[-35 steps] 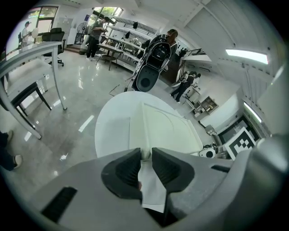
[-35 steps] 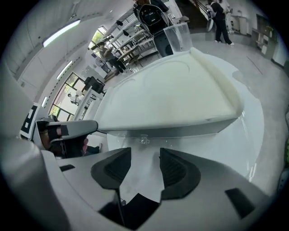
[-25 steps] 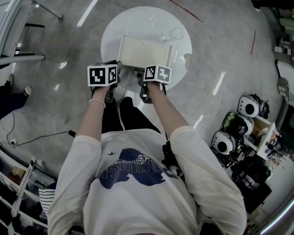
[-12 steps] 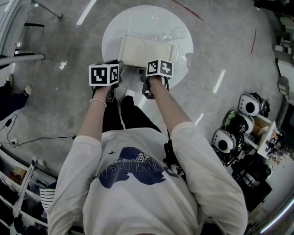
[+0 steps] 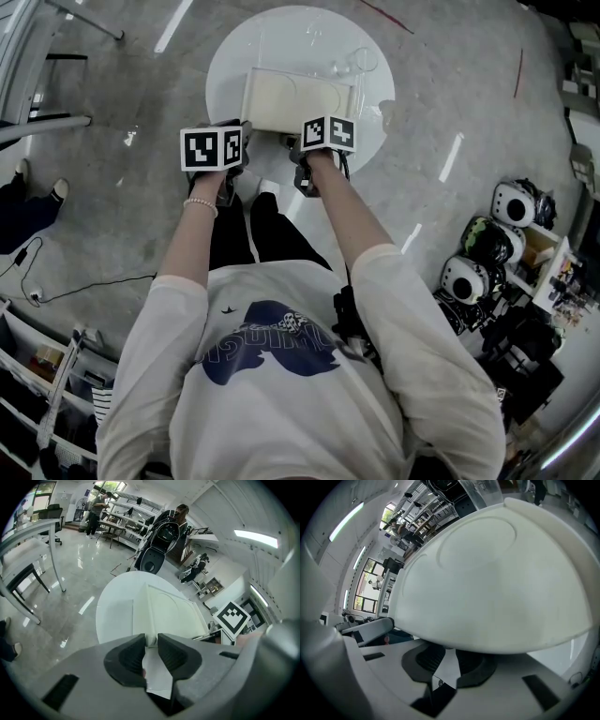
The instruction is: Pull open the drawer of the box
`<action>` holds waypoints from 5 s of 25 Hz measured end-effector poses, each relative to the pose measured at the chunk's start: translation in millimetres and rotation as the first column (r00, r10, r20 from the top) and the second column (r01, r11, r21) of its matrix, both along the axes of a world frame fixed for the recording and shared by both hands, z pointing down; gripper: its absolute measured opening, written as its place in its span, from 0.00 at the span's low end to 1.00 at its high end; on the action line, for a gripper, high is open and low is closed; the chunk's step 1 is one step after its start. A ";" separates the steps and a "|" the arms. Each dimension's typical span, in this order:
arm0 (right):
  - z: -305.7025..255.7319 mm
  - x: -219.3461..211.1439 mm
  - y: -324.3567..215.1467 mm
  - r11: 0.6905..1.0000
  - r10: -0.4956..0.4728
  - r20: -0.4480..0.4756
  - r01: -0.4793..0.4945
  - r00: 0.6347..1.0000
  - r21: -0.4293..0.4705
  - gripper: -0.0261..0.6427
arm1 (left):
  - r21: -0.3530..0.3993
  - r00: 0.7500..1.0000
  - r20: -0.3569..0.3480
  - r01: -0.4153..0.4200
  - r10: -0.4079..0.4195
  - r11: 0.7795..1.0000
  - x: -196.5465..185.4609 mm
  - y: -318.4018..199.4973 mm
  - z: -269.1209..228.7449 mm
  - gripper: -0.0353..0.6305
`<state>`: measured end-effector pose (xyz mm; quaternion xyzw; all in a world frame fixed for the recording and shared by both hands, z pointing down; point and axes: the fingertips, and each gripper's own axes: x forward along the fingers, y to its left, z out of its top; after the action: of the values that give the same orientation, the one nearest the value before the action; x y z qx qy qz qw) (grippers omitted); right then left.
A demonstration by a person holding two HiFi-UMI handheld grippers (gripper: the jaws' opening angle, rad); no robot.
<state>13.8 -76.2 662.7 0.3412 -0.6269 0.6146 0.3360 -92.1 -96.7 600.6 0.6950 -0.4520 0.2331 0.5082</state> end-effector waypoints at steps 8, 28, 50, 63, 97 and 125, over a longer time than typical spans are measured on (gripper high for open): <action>-1.5 1.5 0.1 1.000 0.002 0.004 -0.002 1.000 0.024 0.13 | -0.014 1.000 0.007 -0.012 0.012 1.000 2.3 -0.4 -0.9 0.18; 0.4 0.4 20.2 0.998 0.049 0.010 -0.049 0.999 0.030 0.13 | -0.020 0.998 0.051 -0.042 0.043 0.999 -0.1 0.1 1.6 0.18; 0.4 2.8 52.1 0.998 0.058 0.010 -0.058 0.998 0.035 0.13 | -0.030 0.995 0.085 -0.054 0.057 0.998 0.5 1.0 1.9 0.18; -0.9 2.6 64.2 0.997 0.065 0.013 -0.065 0.998 0.037 0.13 | -0.030 0.995 0.080 -0.055 0.057 0.998 1.0 1.3 1.0 0.18; -0.9 2.6 91.8 0.998 0.064 0.026 -0.064 0.998 0.022 0.13 | -0.030 0.995 0.082 -0.055 0.057 0.998 0.2 1.7 1.2 0.18; 0.8 3.3 109.2 0.998 0.055 0.037 -0.056 0.998 0.007 0.12 | -0.032 0.994 0.090 -0.058 0.061 0.998 0.0 1.6 3.1 0.18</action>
<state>17.1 33.0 663.5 0.3483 -0.6257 0.6274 0.3058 -92.2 -95.1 603.7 0.6894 -0.4502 0.2860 0.4902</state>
